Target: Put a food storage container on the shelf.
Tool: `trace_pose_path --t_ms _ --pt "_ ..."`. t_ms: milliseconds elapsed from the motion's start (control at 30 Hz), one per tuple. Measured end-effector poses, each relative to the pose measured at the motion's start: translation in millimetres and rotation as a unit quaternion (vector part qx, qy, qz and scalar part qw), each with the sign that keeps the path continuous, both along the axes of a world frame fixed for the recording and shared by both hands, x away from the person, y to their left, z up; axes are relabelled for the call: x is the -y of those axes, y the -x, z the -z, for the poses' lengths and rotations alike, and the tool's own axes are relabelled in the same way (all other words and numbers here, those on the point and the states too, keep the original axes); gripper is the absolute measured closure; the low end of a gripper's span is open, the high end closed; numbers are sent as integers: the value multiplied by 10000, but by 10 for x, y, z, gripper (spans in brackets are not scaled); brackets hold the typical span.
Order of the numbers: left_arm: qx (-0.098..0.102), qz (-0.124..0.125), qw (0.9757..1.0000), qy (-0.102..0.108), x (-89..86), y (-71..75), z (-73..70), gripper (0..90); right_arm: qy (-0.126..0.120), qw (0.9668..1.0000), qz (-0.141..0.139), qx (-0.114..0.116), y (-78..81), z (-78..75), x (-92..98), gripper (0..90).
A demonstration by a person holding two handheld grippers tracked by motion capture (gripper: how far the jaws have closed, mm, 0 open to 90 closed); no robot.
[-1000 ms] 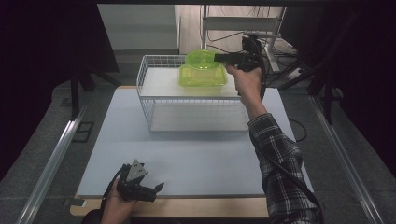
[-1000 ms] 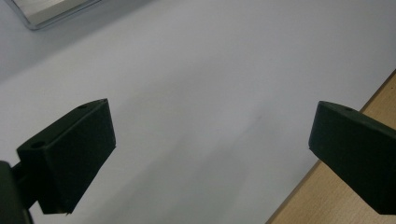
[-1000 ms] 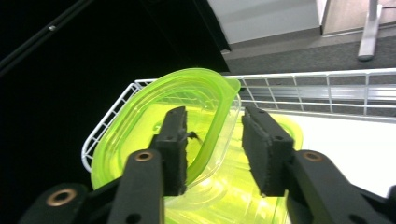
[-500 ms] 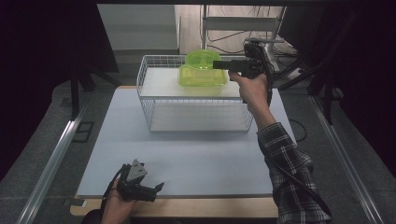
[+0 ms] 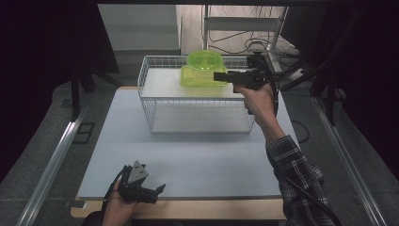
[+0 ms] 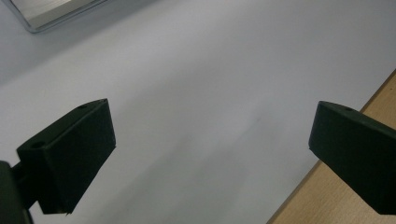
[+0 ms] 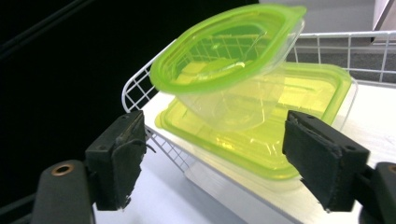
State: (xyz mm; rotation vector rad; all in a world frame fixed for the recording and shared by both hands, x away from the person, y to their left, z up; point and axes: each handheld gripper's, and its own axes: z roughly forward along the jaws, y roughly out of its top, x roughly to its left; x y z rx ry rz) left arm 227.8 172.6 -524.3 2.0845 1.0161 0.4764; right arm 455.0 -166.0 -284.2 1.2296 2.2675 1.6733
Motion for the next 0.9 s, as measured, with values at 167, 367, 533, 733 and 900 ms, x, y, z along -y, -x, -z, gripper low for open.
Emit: trace_pose_path --t_ms 167,367,533,733,900 --pt "-4 5 10000 1 2 -1 2 5 36 9999 -103 44 62 58 16 184" --pt "-6 12 10000 -1 4 0 2 5 102 9997 -200 98 135 135 32 174" --pt "-7 31 10000 -9 9 0 4 5 175 9995 -230 101 188 234 72 174" --pt "-28 62 10000 -29 17 -1 9 5 377 9988 -291 147 238 344 104 141" --pt "-32 81 9999 -57 20 -3 11 5 576 9977 -297 220 288 414 113 113"
